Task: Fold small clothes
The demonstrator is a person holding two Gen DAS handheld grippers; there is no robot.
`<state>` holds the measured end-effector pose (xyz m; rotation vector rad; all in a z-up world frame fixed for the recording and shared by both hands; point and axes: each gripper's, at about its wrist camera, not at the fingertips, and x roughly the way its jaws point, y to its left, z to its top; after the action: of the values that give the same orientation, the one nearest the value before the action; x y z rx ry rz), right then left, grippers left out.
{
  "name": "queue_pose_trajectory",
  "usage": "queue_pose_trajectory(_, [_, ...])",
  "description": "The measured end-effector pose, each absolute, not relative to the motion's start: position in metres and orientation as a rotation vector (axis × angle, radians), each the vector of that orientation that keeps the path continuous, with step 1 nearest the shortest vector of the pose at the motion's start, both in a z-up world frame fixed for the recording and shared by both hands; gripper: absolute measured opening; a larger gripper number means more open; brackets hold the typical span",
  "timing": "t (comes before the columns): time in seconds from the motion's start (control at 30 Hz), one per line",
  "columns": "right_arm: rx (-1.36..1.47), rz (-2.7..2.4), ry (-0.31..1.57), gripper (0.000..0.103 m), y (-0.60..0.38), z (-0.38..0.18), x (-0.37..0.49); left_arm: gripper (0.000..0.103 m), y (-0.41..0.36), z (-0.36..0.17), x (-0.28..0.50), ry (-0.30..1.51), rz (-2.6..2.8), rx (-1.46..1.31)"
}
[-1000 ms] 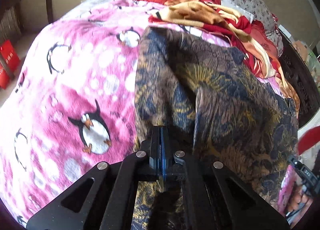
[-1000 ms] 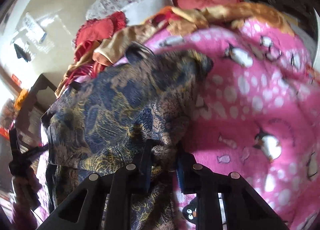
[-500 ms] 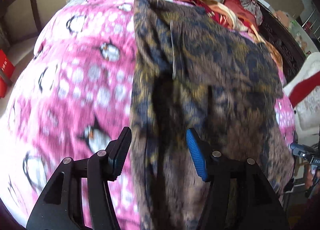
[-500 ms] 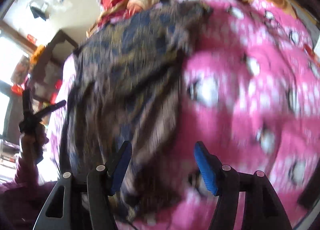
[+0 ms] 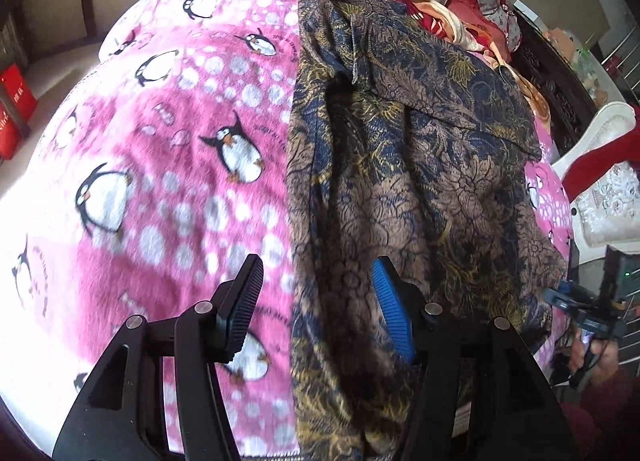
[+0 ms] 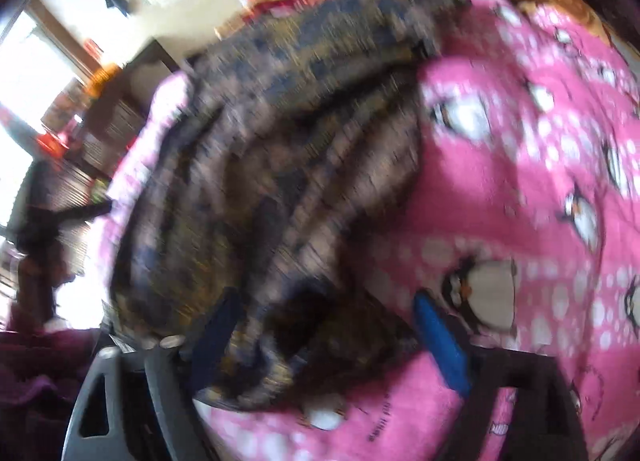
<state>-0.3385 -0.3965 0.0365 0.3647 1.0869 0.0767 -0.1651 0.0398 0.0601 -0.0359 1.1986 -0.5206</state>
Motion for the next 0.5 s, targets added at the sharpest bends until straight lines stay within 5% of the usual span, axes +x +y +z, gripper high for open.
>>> queue_pose_trajectory(0.03, [0.345, 0.066, 1.084, 0.028, -0.394, 0.033, -0.341, 0.057, 0.045, 0.062, -0.17, 1.193, -0.515, -0.038])
queue_pose_trajectory(0.1, [0.335, 0.069, 1.045, 0.009, -0.39, 0.032, -0.351, 0.057, 0.053, 0.065, -0.176, 1.191, -0.509, -0.044])
queue_pose_trajectory(0.33, [0.372, 0.043, 0.932, 0.007, -0.383, 0.075, -0.414, 0.057, 0.07, 0.068, -0.195, 1.184, -0.503, -0.05])
queue_pose_trajectory(0.5, [0.354, -0.091, 1.031, 0.004, -0.393, 0.051, -0.442, 0.057, 0.07, 0.046, -0.208, 1.249, -0.505, -0.031])
